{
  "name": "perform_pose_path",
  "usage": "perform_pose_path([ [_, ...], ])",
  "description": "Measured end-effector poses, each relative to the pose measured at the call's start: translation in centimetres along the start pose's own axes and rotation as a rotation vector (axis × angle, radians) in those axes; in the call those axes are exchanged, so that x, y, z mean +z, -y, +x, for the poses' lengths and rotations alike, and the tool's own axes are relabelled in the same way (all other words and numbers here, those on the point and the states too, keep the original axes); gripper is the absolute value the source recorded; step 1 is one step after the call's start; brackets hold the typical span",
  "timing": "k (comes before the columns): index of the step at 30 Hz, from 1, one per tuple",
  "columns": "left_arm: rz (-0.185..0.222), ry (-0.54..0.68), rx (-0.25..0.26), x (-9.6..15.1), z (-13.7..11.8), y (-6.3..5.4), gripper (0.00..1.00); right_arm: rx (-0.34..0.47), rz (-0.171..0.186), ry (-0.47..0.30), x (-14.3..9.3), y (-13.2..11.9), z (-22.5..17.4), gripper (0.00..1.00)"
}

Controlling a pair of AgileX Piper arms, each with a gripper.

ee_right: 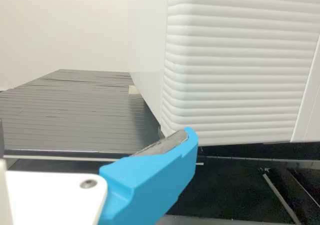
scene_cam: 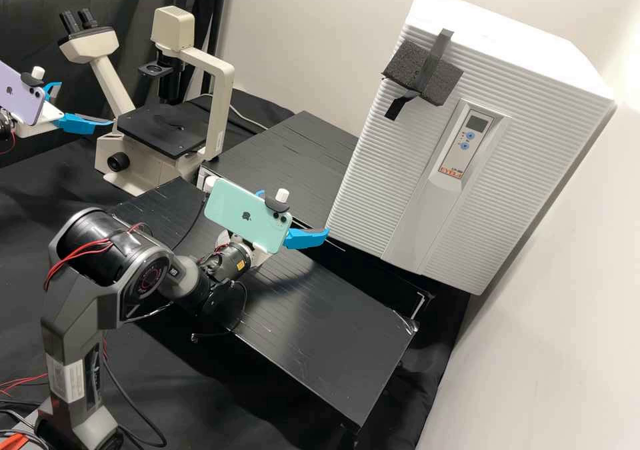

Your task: Open the petri dish lid.

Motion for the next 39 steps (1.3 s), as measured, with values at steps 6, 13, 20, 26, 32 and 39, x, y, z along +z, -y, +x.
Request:
perform_pose_path([
  [6, 0.0, 0.0, 0.0, 0.0, 0.0, 0.0, 1.0, 0.002, 0.0, -0.002, 0.0, 0.0, 0.0, 1.0],
  [13, 0.0, 0.0, 0.0, 0.0, 0.0, 0.0, 1.0, 0.003, 0.0, 0.003, 0.1, -0.1, -1.5, 1.0],
  [20, 0.0, 0.0, 0.0, 0.0, 0.0, 0.0, 1.0, 0.08, 0.02, -0.07, -0.6, -1.0, -5.4, 1.0],
  [26, 0.0, 0.0, 0.0, 0.0, 0.0, 0.0, 1.0, 0.075, 0.025, -0.139, -1.2, 0.0, -7.9, 1.0],
  [32, 0.0, 0.0, 0.0, 0.0, 0.0, 0.0, 1.0, 0.007, 0.031, -0.143, -1.1, 1.8, -9.3, 1.0],
  [39, 0.0, 0.0, 0.0, 0.0, 0.0, 0.0, 1.0, -0.057, 0.007, -0.146, -1.2, 3.3, -9.6, 1.0],
])
